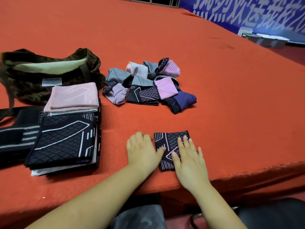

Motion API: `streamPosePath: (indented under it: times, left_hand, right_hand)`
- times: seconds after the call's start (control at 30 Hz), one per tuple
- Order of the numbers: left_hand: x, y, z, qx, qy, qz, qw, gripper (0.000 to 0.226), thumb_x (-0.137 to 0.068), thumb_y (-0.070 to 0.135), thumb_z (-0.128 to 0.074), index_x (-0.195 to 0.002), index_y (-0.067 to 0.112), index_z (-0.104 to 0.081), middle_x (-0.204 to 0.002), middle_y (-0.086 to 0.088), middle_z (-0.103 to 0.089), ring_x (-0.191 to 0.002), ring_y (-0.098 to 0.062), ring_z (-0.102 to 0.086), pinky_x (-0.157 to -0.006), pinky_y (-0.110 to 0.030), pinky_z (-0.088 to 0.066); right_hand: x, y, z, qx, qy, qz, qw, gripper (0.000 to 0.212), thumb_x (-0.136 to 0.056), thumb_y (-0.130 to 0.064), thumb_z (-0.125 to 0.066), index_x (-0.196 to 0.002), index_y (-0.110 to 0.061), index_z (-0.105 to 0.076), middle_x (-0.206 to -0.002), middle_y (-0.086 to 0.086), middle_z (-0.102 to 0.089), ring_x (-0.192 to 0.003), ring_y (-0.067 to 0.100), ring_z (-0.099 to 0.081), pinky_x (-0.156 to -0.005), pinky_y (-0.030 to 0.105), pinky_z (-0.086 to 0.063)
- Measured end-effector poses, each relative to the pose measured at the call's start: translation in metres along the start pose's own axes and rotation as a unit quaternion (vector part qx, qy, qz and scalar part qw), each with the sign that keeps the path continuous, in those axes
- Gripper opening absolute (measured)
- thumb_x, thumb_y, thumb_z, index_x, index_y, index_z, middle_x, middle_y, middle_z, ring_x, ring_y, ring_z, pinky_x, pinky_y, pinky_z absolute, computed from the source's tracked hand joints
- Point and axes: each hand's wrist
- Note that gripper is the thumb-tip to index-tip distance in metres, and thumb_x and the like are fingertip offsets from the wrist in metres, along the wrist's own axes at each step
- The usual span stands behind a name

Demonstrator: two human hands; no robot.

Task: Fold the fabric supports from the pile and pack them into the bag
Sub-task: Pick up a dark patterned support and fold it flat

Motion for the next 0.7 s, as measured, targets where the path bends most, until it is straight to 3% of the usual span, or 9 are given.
streamPosePath:
  times: [0.1, 0.17, 0.27, 0.37, 0.47, 0.53, 0.6, 0.67, 0.7]
  left_hand:
    - [-0.008, 0.006, 0.012, 0.041, -0.059, 0.048, 0.996, 0.035, -0.084, 0.057, -0.054, -0.103, 0.027, -0.059, -0.118, -0.001, -0.051, -0.117, -0.025, -0.041, -0.099, -0.036, -0.028]
    - [-0.010, 0.013, 0.013, 0.115, -0.089, 0.051, 0.988, 0.021, -0.086, 0.045, -0.056, -0.090, 0.024, -0.054, -0.109, 0.000, -0.057, -0.110, -0.026, -0.050, -0.093, -0.034, -0.034]
    - [-0.007, 0.031, 0.016, 0.333, -0.136, 0.026, 0.933, 0.012, -0.088, 0.020, -0.053, -0.084, 0.017, -0.042, -0.083, 0.001, -0.055, -0.083, -0.021, -0.052, -0.071, -0.030, -0.037]
    - [0.002, 0.047, 0.026, 0.467, -0.154, 0.035, 0.870, 0.017, -0.092, 0.009, -0.045, -0.081, 0.018, -0.035, -0.074, 0.003, -0.046, -0.068, -0.013, -0.044, -0.062, -0.025, -0.036]
    - [0.005, 0.050, 0.044, 0.538, -0.121, 0.039, 0.833, 0.016, -0.093, 0.006, -0.044, -0.084, 0.018, -0.038, -0.077, 0.001, -0.050, -0.071, -0.014, -0.049, -0.066, -0.024, -0.041]
    - [0.006, 0.046, 0.062, 0.589, -0.100, 0.056, 0.800, 0.011, -0.092, 0.004, -0.045, -0.091, 0.015, -0.044, -0.079, -0.003, -0.054, -0.070, -0.014, -0.052, -0.062, -0.020, -0.044]
    - [0.009, 0.039, 0.084, 0.671, -0.072, 0.088, 0.732, 0.015, -0.091, 0.000, -0.045, -0.095, 0.013, -0.049, -0.079, -0.006, -0.058, -0.065, -0.012, -0.055, -0.056, -0.019, -0.047]
    - [0.012, 0.027, 0.106, 0.757, -0.052, 0.111, 0.642, 0.023, -0.089, -0.004, -0.042, -0.103, 0.009, -0.055, -0.081, -0.010, -0.064, -0.065, -0.016, -0.060, -0.057, -0.023, -0.052]
    - [0.013, 0.018, 0.117, 0.784, -0.048, 0.113, 0.609, 0.028, -0.088, -0.005, -0.040, -0.108, 0.007, -0.056, -0.085, -0.013, -0.066, -0.067, -0.019, -0.063, -0.059, -0.026, -0.054]
  right_hand:
    - [-0.001, 0.000, 0.002, -0.003, -0.015, 0.004, 1.000, 0.092, -0.068, -0.059, 0.017, -0.151, -0.026, -0.002, -0.159, -0.005, 0.006, -0.145, 0.011, 0.010, -0.116, 0.034, 0.007]
    - [-0.002, 0.000, 0.005, -0.002, -0.026, 0.004, 1.000, 0.088, -0.072, -0.059, 0.014, -0.151, -0.025, -0.001, -0.159, -0.006, 0.007, -0.145, 0.010, 0.011, -0.116, 0.033, 0.007]
    - [-0.002, 0.002, 0.008, -0.030, -0.038, 0.002, 0.999, 0.062, -0.094, -0.049, -0.007, -0.151, -0.025, -0.002, -0.159, -0.007, 0.005, -0.145, 0.008, 0.010, -0.116, 0.030, 0.007]
    - [-0.001, 0.000, 0.016, -0.200, -0.005, -0.019, 0.980, 0.052, -0.103, -0.033, -0.028, -0.150, -0.022, -0.011, -0.159, -0.006, -0.005, -0.145, 0.007, 0.000, -0.115, 0.023, 0.001]
    - [0.002, -0.011, 0.035, -0.417, 0.066, -0.070, 0.904, 0.052, -0.100, -0.025, -0.040, -0.149, -0.018, -0.022, -0.153, -0.006, -0.024, -0.139, 0.002, -0.022, -0.106, 0.008, -0.013]
    - [0.002, -0.023, 0.049, -0.521, 0.082, -0.096, 0.844, 0.049, -0.095, -0.026, -0.049, -0.142, -0.018, -0.037, -0.138, -0.011, -0.044, -0.120, 0.001, -0.046, -0.094, 0.002, -0.029]
    - [-0.001, -0.036, 0.058, -0.640, 0.042, -0.090, 0.762, 0.045, -0.084, -0.033, -0.059, -0.125, -0.017, -0.055, -0.123, -0.002, -0.063, -0.105, 0.009, -0.062, -0.094, 0.019, -0.044]
    - [-0.005, -0.057, 0.066, -0.750, -0.040, -0.093, 0.653, 0.048, -0.075, -0.033, -0.062, -0.118, -0.011, -0.061, -0.114, 0.009, -0.068, -0.104, 0.022, -0.065, -0.096, 0.041, -0.049]
    - [-0.008, -0.069, 0.072, -0.780, -0.073, -0.102, 0.612, 0.046, -0.074, -0.029, -0.062, -0.116, -0.009, -0.062, -0.112, 0.011, -0.069, -0.101, 0.024, -0.066, -0.094, 0.043, -0.050]
Point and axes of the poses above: each hand's wrist, its own x-axis away from the middle knuckle, its own z-axis out of the back of the hand, y = z × x
